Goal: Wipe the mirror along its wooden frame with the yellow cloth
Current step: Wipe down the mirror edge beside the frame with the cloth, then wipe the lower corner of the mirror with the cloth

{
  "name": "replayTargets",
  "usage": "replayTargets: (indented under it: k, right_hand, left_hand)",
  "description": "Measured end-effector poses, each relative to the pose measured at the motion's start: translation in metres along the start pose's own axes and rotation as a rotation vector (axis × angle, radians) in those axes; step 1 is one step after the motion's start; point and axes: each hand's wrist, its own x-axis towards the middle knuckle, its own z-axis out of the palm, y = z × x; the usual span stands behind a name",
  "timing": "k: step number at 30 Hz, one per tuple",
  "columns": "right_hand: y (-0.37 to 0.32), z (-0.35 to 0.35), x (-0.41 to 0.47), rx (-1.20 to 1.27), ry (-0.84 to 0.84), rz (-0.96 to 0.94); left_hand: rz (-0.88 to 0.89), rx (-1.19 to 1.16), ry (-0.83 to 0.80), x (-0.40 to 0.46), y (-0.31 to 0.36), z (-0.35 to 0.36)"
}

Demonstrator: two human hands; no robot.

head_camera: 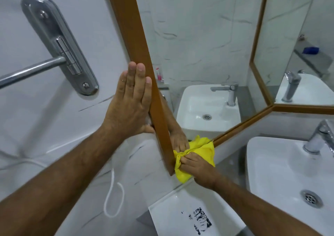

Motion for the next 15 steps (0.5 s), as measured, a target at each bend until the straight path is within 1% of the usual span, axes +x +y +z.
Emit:
replayTargets:
  k: [3, 6, 8, 9, 11, 13, 15]
  right_hand:
    - [-0.014, -0.017, 0.005, 0.071, -0.15, 0.129]
    - [-0.029, -0.032, 0.002, 0.142, -0.351, 0.3]
    - [-0.042, -0.028, -0.009, 0.118, -0.556, 0.327]
    - [-0.048, -0.024, -0.016, 0.103, -0.616, 0.341]
    - [-0.057, -0.016, -0.026, 0.062, -0.635, 0.385]
    - [-0.063, -0.012, -0.027, 0.029, -0.657, 0.406]
    - [-0.07, -0.001, -0.032, -0.143, -0.591, 0.306]
  left_hand:
    - [-0.042, 0.009, -0.074, -0.003, 0.008, -0.008]
    - [-0.123, -0.015, -0.126, -0.011, 0.026, -0.015]
    - [-0.139, -0.034, -0.157, -0.025, 0.046, -0.011]
    - [-0.121, -0.032, -0.181, -0.035, 0.059, -0.007]
    - [-0.078, -0.058, -0.19, -0.059, 0.09, 0.005]
    - [-0.039, -0.14, -0.217, -0.086, 0.123, 0.023]
    - [0.021, -0.176, -0.249, -0.11, 0.149, 0.037]
